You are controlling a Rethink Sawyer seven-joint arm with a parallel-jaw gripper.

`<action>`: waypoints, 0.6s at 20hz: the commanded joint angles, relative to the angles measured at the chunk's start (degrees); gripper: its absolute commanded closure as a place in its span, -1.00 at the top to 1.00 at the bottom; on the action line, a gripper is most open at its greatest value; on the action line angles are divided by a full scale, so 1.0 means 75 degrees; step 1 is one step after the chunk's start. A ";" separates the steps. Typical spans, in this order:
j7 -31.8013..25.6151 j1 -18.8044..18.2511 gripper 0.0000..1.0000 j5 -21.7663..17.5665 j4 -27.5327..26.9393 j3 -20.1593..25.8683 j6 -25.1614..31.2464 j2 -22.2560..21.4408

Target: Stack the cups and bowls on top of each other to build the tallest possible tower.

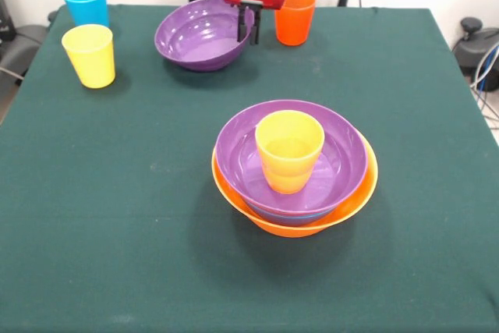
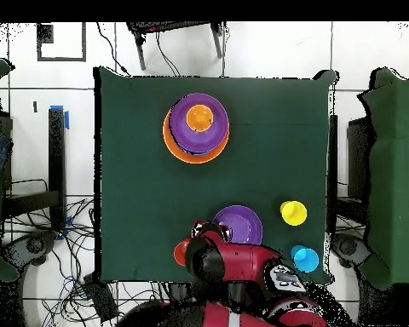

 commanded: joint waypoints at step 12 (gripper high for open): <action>0.0437 0.0835 -1.00 0.1194 -0.2153 0.0856 0.3964 -0.1009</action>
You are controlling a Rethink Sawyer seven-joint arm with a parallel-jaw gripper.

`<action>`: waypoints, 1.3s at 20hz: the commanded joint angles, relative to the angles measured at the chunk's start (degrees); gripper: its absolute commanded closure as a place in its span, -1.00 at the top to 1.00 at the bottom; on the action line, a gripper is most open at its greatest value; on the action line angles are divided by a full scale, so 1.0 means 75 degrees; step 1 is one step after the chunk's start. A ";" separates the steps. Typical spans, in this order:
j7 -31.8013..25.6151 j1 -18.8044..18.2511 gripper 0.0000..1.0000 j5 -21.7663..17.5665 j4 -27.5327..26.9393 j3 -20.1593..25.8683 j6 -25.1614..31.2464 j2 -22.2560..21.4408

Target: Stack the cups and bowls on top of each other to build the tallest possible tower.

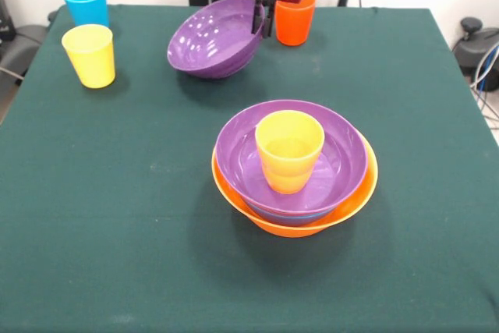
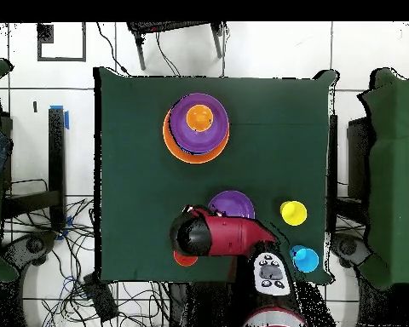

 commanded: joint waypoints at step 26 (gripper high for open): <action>0.0874 0.0755 -1.00 0.1247 -0.3031 0.0613 0.3289 -0.0001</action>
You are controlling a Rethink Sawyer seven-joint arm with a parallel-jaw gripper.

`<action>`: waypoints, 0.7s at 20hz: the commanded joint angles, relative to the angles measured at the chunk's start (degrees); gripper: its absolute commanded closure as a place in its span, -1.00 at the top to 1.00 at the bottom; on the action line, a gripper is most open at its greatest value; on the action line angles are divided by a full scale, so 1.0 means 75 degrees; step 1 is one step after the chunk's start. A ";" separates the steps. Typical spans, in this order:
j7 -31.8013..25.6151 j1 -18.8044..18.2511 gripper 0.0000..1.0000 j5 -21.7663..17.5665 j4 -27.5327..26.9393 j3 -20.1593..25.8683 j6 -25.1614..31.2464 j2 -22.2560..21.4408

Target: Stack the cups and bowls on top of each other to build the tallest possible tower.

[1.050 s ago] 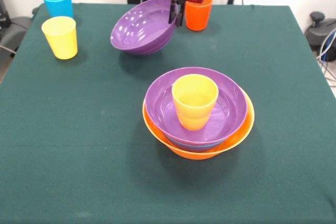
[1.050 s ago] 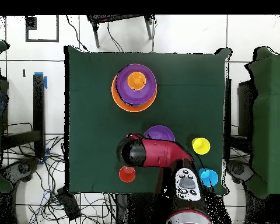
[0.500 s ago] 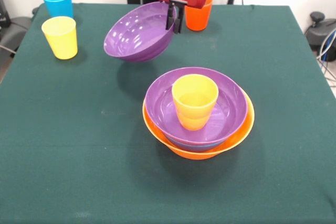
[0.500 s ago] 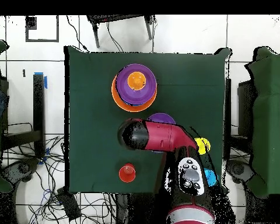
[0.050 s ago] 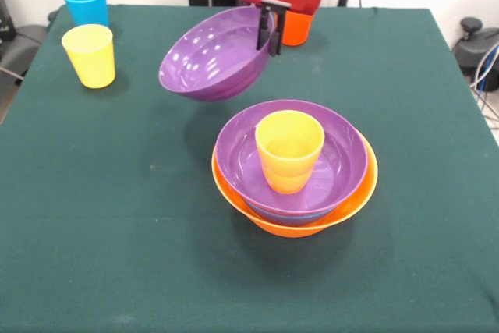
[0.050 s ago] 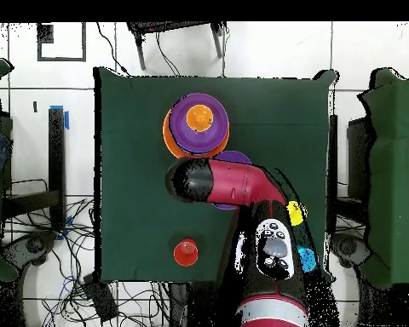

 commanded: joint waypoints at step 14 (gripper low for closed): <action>0.0723 0.0565 -1.00 0.0535 -0.0474 0.0465 0.1044 -0.0161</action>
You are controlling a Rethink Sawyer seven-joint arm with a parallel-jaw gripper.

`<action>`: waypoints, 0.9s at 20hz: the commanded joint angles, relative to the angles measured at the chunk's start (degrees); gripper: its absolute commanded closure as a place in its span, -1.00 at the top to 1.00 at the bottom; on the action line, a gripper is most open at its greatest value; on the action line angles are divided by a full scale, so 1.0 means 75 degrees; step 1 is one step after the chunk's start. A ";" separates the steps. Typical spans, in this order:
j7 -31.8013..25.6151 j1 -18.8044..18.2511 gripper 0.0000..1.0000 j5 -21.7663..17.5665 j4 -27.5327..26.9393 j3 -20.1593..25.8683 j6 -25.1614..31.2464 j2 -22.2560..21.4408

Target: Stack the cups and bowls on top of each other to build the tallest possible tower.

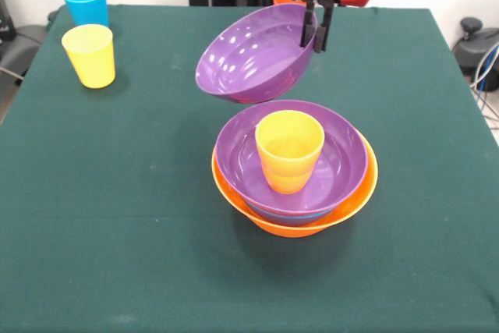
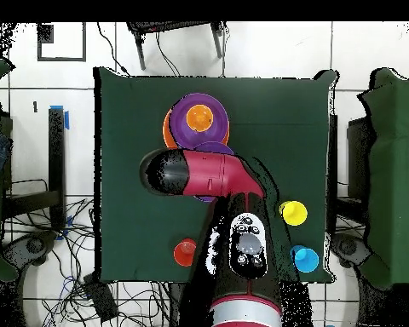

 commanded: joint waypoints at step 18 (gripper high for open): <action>0.0433 -0.0105 -1.00 0.0365 -0.0238 0.0621 0.1049 -0.0174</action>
